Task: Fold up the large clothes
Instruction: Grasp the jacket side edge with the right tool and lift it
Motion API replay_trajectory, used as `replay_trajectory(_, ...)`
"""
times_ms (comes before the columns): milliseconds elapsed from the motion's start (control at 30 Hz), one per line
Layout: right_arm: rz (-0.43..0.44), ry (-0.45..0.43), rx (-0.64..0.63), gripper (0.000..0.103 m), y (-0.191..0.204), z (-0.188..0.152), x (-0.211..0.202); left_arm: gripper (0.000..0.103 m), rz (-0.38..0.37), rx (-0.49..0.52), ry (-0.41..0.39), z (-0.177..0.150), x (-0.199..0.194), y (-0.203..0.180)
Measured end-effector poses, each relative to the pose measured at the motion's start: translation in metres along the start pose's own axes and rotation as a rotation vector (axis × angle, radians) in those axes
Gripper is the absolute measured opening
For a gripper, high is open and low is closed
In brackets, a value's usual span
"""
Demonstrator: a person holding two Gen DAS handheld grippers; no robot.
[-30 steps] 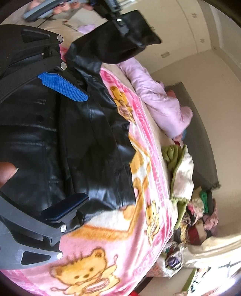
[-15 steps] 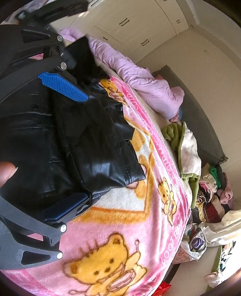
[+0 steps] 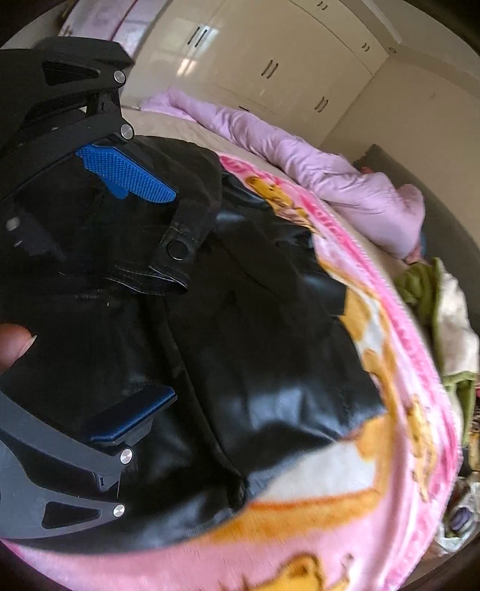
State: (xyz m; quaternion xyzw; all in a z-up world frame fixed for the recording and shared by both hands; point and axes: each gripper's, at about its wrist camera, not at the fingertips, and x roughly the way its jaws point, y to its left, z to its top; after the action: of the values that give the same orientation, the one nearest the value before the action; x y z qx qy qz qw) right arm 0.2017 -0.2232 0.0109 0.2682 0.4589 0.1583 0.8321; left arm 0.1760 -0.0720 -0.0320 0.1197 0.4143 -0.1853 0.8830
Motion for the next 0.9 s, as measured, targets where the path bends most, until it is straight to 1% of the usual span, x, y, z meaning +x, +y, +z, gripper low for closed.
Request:
replay_trajectory(67,0.01,0.025,0.003,0.098,0.002,0.0,0.008,0.09,-0.005,0.009,0.003,-0.004,-0.004,-0.001)
replay_trajectory(133,0.026,0.038,-0.007,0.091,0.005,0.001,0.014,0.092,-0.015,-0.013,-0.005,-0.007,-0.013,0.003)
replay_trajectory(167,0.031,0.048,-0.012,0.083,0.006,0.001,0.018,0.093,-0.021,-0.031,-0.01,-0.008,-0.017,0.007)
replay_trajectory(233,0.043,0.077,-0.013,0.081,0.008,0.001,0.028,0.093,-0.046,-0.084,-0.03,-0.009,-0.031,0.02)
replay_trajectory(300,0.025,0.093,-0.005,0.081,0.008,0.001,0.037,0.093,-0.054,-0.134,-0.049,-0.01,-0.042,0.034)
replay_trajectory(367,0.012,0.087,-0.01,0.079,0.009,0.001,0.041,0.093,-0.03,-0.198,-0.063,-0.011,-0.054,0.056)
replay_trajectory(433,0.01,0.079,-0.018,0.07,0.012,0.001,0.041,0.094,-0.001,-0.26,-0.082,-0.013,-0.065,0.08)
replay_trajectory(467,0.04,0.077,-0.02,0.052,0.014,0.001,0.04,0.093,0.013,-0.29,-0.093,-0.014,-0.07,0.092)
replay_trajectory(500,0.06,0.083,-0.019,0.05,0.016,0.001,0.04,0.093,0.03,-0.319,-0.1,-0.014,-0.074,0.102)
replay_trajectory(533,0.057,0.079,-0.028,0.049,0.018,0.001,0.04,0.093,0.049,-0.369,-0.105,-0.015,-0.078,0.119)
replay_trajectory(600,0.032,0.052,-0.075,0.026,0.026,0.001,0.038,0.093,0.066,-0.458,-0.124,-0.019,-0.088,0.149)
replay_trajectory(633,0.031,0.038,-0.096,0.026,0.03,0.001,0.036,0.093,0.074,-0.489,-0.136,-0.021,-0.093,0.16)
replay_trajectory(667,0.036,0.015,-0.125,0.007,0.037,0.003,0.031,0.093,0.084,-0.512,-0.147,-0.022,-0.097,0.17)
replay_trajectory(700,0.04,-0.007,-0.15,0.004,0.043,0.005,0.028,0.093,0.103,-0.539,-0.161,-0.023,-0.103,0.182)
replay_trajectory(800,0.079,-0.065,-0.223,0.004,0.063,0.016,0.013,0.093,0.139,-0.601,-0.187,-0.025,-0.115,0.202)
replay_trajectory(867,0.089,-0.081,-0.267,0.004,0.075,0.023,0.006,0.093,0.155,-0.652,-0.204,-0.028,-0.122,0.215)
replay_trajectory(900,0.087,-0.079,-0.282,0.006,0.078,0.025,0.004,0.093,0.156,-0.674,-0.211,-0.029,-0.124,0.219)
